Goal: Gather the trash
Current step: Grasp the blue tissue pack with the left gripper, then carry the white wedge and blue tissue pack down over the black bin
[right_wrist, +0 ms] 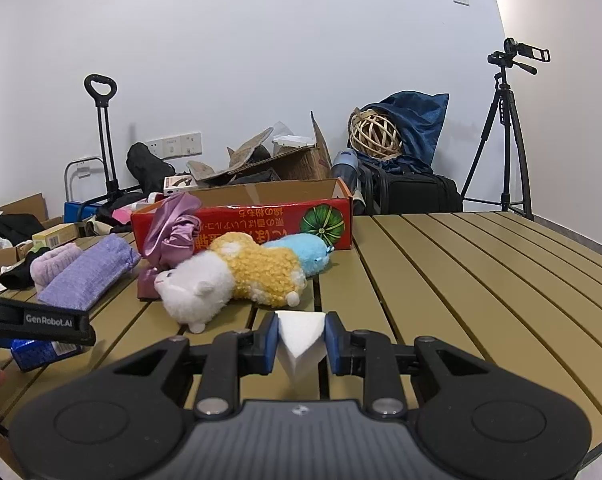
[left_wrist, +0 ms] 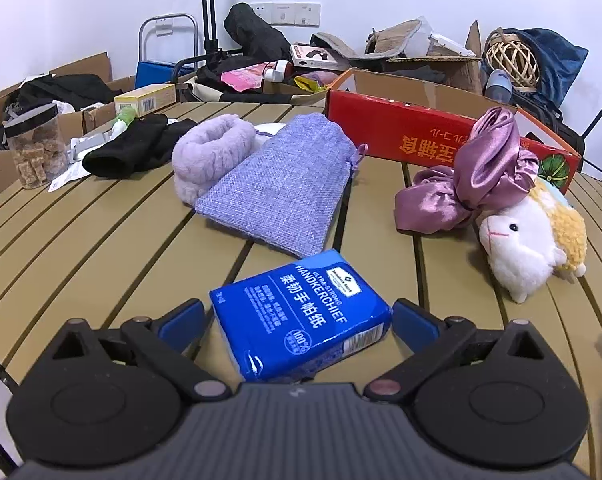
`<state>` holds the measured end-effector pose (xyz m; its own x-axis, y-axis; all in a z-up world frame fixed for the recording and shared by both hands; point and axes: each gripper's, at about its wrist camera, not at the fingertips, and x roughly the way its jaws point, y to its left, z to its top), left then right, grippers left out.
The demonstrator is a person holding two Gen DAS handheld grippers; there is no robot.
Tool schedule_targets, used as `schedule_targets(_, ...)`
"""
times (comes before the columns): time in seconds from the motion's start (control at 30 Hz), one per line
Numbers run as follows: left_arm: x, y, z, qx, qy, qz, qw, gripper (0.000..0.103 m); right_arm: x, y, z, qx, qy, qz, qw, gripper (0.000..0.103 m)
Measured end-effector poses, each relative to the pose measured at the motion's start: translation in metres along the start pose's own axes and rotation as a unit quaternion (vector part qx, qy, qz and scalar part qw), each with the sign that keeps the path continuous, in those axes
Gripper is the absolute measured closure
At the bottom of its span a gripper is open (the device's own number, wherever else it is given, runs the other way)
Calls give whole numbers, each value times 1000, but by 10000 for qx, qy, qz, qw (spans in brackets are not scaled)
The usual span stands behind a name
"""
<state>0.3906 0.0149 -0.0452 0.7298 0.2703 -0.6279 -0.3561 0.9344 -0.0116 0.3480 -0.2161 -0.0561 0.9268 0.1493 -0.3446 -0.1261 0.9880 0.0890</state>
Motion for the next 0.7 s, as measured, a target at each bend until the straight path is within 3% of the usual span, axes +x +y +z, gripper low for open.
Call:
schedule_targets(0.07,-1,0,-1,22,-62,20,10000,11,0,0,0,0,-2,9,10000,79)
schedule_targets(0.17,-3,1,-5,82,-185,-20,9998,15,0,0,-1,3,0,10,10000,79)
schedule_targets(0.7,-45,1,-27,515,-1208,-217,9911,15,0,-1,-2,-9,-18,48,10000,79)
